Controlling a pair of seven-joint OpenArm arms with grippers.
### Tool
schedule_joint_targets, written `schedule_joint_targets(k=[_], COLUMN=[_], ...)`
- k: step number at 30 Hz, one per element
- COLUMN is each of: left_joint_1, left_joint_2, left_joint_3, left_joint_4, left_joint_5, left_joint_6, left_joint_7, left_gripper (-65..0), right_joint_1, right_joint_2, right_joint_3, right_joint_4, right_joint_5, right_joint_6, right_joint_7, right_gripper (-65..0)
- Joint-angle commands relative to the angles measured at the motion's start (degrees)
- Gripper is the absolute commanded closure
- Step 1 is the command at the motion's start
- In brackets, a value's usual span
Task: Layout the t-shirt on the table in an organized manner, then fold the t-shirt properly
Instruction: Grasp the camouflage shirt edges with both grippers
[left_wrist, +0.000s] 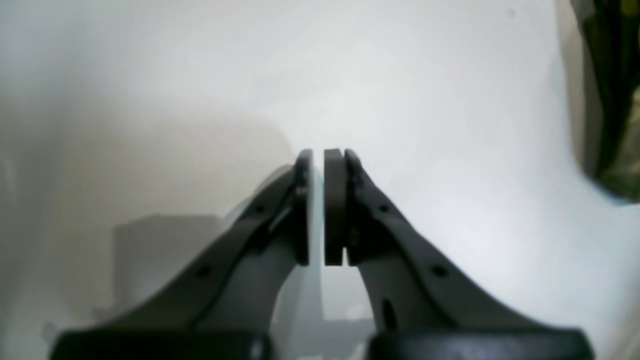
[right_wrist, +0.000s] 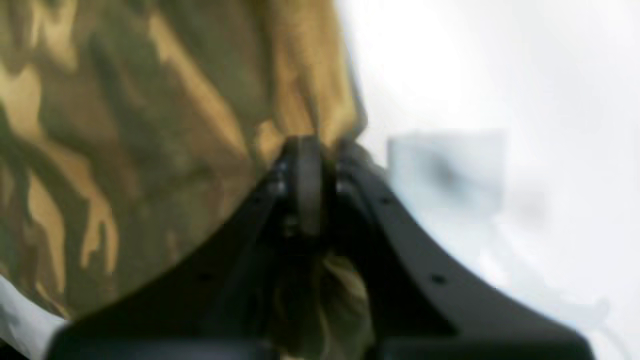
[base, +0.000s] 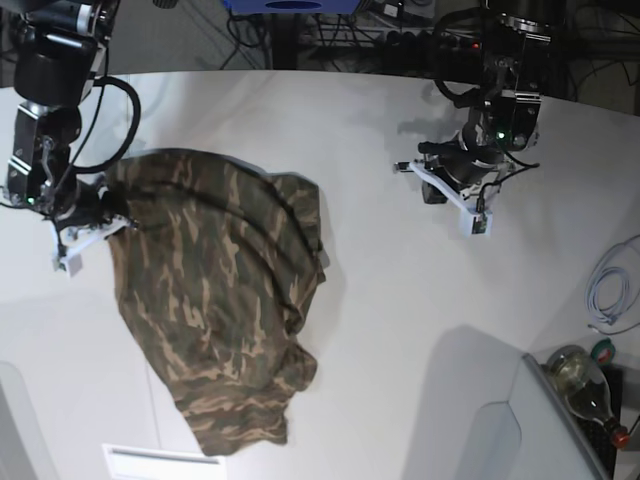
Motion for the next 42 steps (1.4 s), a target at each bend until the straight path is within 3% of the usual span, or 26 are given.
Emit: schedule_joint_targets(k=[1, 7, 9, 12, 18, 20, 23, 26, 35, 37, 39, 42], left_joint_1=[-1.4, -7.9, -9.4, -10.4, -14.1, -14.4, -15.0, -15.7, -19.1, -20.6, -22.3, -23.3], left_joint_2=[-0.1, 0.5, 2.2, 4.9, 10.5, 11.5, 12.6, 13.0, 16.3, 17.5, 18.7, 19.4], left_joint_3=[1.7, 14.9, 17.7, 20.2, 20.6, 20.6, 20.4, 20.0, 20.6, 20.5, 20.3, 20.5], left_joint_4=[1.0, -3.4, -6.3, -9.6, -13.7, -13.5, -13.7, -15.5, -22.0, -25.5, -30.2, -34.5], left_joint_5=[-0.1, 0.8, 3.3, 6.5, 6.6, 6.6, 6.6, 6.6, 6.6, 6.6, 6.6, 6.7], left_joint_6=[-0.3, -0.2, -0.1, -0.1, -0.2, -0.2, -0.2, -0.2, -0.4, -2.6, -6.3, -7.4], left_joint_7=[-0.9, -1.3, -4.7, -9.3, -9.7, -9.7, -9.8, -9.9, -13.5, -13.6, -13.6, -14.6], left_gripper=[-3.3, -3.3, -3.3, -3.9, -4.6, -8.9, -23.0, -32.1, -31.9, -31.3, -24.5, -0.3], right_joint_1=[0.3, -3.9, -5.0, -5.9, -6.0, -6.0, -6.0, -6.0, -6.1, -6.1, -6.2, -7.0], right_joint_2=[1.2, -0.3, -0.6, -1.0, -1.0, -1.0, -1.0, -1.0, -1.0, -1.0, -1.0, -0.7], right_joint_3=[1.7, 6.5, 7.9, 8.3, 8.0, 8.0, 8.0, 8.0, 8.0, 8.0, 8.0, 8.0], right_joint_4=[3.2, 20.8, 25.9, 29.3, 29.3, 29.2, 29.2, 29.2, 29.2, 29.2, 29.2, 29.2], right_joint_5=[0.5, 0.5, 0.5, 0.5, 0.5, 0.5, 0.5, 0.5, 0.4, 0.4, 0.4, 0.4], right_joint_6=[0.5, 0.5, 0.5, 0.5, 0.5, 0.5, 0.5, 0.5, 0.5, 0.5, 0.5, 0.5], right_joint_7=[0.4, -6.1, -8.4, -10.6, -10.8, -10.8, -10.8, -10.8, -10.8, -10.8, -10.8, -10.5], right_gripper=[-1.2, -0.2, -0.2, -0.2, -0.2, -0.2, -0.2, -0.2, -0.2, -0.2, -0.2, -0.2])
